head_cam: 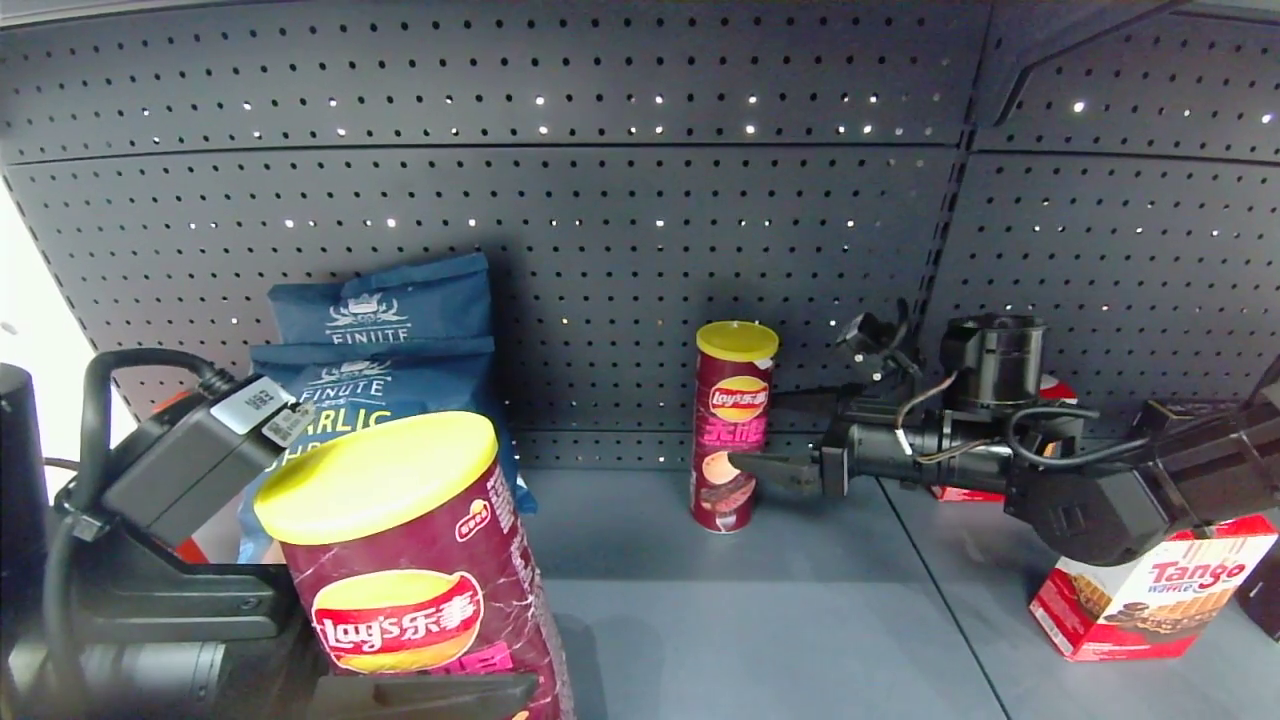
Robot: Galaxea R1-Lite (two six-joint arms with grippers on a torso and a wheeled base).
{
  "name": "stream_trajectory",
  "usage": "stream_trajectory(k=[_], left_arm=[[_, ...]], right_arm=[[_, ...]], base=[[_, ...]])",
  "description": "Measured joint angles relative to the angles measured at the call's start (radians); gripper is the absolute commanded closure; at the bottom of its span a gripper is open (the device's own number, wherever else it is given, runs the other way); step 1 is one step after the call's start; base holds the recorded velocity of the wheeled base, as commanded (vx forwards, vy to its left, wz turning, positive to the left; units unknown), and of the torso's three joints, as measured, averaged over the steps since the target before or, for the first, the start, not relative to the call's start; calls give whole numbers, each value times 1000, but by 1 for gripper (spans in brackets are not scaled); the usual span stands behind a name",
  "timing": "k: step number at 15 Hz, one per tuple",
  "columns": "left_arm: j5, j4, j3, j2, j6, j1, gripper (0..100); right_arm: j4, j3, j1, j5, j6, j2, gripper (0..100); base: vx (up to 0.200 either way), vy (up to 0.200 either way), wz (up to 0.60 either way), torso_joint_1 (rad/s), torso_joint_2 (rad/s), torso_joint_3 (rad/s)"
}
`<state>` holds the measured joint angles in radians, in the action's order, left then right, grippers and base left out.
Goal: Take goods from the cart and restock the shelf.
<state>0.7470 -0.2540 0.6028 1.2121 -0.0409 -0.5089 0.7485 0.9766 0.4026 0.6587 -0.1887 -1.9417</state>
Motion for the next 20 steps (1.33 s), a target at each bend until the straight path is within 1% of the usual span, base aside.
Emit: stream_trajectory(k=[8,20], left_arm=[[0,0,-5,-2,0,4,100],[1,-2,-1,-3,0,7,100]], right_arm=[[15,55,13,16,2,-105,0],[30,115,22,23,4,-195,0]], base=[[0,0,0,0,0,0],[0,0,0,0,0,0]])
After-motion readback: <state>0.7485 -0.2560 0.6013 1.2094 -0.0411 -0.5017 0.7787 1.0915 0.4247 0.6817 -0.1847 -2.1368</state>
